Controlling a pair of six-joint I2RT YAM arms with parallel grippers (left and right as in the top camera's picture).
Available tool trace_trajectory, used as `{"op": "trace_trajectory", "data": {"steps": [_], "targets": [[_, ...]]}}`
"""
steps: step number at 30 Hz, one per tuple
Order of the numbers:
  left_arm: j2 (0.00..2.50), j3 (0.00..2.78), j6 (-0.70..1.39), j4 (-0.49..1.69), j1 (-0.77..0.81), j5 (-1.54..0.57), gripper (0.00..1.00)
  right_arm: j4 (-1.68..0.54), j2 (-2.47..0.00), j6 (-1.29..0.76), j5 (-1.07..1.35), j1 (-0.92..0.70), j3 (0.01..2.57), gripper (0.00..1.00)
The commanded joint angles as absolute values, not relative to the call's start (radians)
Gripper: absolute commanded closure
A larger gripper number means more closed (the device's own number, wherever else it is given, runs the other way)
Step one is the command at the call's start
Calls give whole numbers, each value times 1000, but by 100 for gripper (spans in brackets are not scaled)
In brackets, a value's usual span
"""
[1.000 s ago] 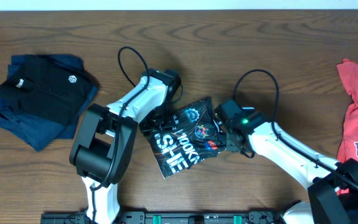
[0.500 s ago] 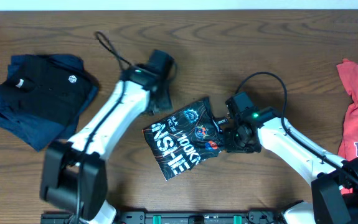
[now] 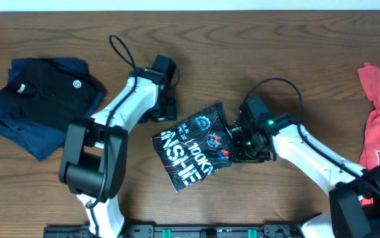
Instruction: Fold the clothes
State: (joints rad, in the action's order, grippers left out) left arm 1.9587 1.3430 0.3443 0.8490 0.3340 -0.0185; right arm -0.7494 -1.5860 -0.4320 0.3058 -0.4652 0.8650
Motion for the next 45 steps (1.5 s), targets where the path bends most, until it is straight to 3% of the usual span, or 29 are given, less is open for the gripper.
{"op": "trace_trajectory", "data": {"steps": [1, 15, 22, 29, 33, 35, 39, 42, 45], "targets": [[1992, 1346, 326, 882, 331, -68, 29, -739, -1644, -418, 321, -472, 874, 59], [2022, 1167, 452, 989, 331, -81, 31, -597, -1728, -402, 126, -437, 875, 62], [2018, 1064, 450, 991, 332, -216, 42, -369, -1728, -326, 52, -373, 876, 62], [1917, 1064, 451, 1028, 332, -247, 44, -302, -1727, -297, 52, -365, 892, 61], [1792, 1064, 450, 1007, 325, -205, 43, -364, -1726, -299, 52, -365, 892, 73], [1732, 1064, 448, 982, 319, -152, 37, -395, -1726, -310, 52, -365, 892, 79], [1638, 1064, 440, 879, 300, -90, 1, -439, -1705, -320, 51, -365, 892, 81], [1615, 1065, 356, 765, 281, -170, 2, -468, -1666, -321, 24, -365, 893, 79], [1623, 1064, 183, 660, 259, -412, 2, -513, -1599, -321, -2, -364, 894, 76]]}}
